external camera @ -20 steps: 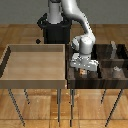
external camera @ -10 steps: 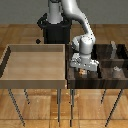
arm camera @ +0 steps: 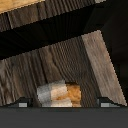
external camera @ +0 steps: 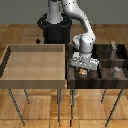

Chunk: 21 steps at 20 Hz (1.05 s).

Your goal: Place the loaf of bread into the appropriate compartment.

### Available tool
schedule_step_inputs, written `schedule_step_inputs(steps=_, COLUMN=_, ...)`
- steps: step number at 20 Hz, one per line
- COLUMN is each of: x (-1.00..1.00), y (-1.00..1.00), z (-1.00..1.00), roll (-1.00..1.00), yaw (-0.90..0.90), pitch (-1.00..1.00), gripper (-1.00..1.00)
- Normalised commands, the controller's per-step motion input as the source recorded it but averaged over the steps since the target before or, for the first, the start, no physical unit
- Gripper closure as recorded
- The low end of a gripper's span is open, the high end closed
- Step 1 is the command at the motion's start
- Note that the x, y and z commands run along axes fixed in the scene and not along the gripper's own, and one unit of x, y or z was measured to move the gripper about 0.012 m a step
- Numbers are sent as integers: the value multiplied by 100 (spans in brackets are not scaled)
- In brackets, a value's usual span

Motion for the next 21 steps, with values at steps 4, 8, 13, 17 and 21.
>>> schedule_step_inputs(steps=4, x=25, y=0, z=0, roll=0, yaw=0, pitch=0, gripper=-100)
schedule_step_inputs(steps=8, x=75, y=0, z=0, roll=0, yaw=0, pitch=0, gripper=-100)
schedule_step_inputs(steps=13, x=-20, y=0, z=0, roll=0, yaw=0, pitch=0, gripper=-100)
schedule_step_inputs(steps=17, x=-25, y=0, z=0, roll=0, yaw=0, pitch=0, gripper=-100)
schedule_step_inputs(steps=21, x=-25, y=0, z=-50, roll=0, yaw=0, pitch=0, gripper=-100)
